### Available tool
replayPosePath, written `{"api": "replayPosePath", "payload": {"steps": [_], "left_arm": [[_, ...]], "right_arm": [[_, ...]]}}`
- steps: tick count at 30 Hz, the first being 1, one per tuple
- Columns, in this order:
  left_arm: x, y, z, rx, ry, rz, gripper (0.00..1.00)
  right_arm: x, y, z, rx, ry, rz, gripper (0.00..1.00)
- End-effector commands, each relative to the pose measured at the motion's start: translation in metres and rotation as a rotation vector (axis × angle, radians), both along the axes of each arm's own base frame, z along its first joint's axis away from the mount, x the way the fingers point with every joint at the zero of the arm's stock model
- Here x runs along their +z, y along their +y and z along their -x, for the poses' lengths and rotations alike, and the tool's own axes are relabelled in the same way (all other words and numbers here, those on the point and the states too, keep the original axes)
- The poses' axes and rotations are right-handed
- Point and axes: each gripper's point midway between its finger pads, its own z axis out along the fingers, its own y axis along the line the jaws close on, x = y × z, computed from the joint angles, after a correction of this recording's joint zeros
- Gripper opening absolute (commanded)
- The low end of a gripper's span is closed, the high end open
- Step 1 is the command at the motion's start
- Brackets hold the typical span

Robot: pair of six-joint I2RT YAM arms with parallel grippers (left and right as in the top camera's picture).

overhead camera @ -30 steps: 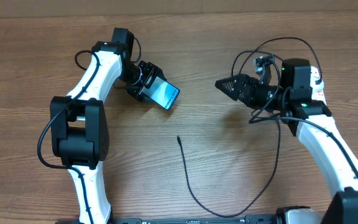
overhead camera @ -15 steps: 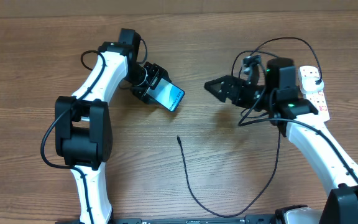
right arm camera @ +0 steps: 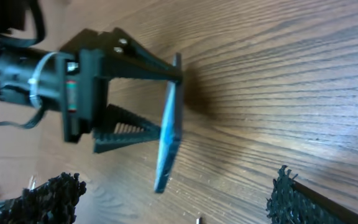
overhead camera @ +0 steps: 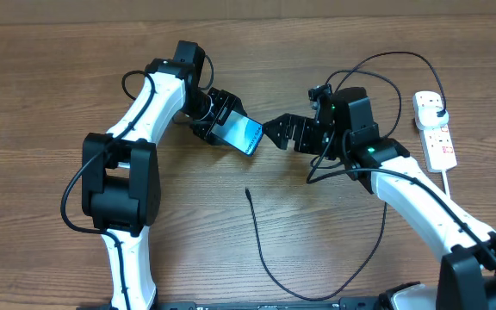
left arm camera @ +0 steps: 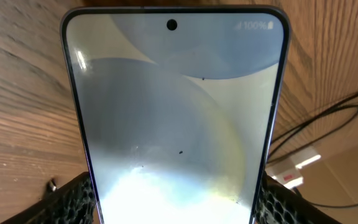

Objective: Plug charger to phone and switch on socket

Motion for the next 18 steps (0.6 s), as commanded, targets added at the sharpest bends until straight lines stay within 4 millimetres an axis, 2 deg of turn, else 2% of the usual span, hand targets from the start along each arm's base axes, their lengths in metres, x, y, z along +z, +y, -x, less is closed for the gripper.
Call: {"api": "replayPosePath", "payload": {"steps": [1,8,18], "left_arm": [[0.016,-0.018,-0.001,0.004,0.018,0.093,0.04],[0.016,-0.030,0.005,0.030,0.061,0.087,0.04],[0.017,-0.046,0.010,0.052,0.090,0.088,0.04]], "right_arm": [[-0.008,0.000,-0.010,-0.038,0.019,0.011,1.00],[-0.020,0.005,-0.011,-0.025,0.036,0.015,1.00],[-0.021,0.009,-0.008,-0.015,0.039,0.017,1.00]]}}
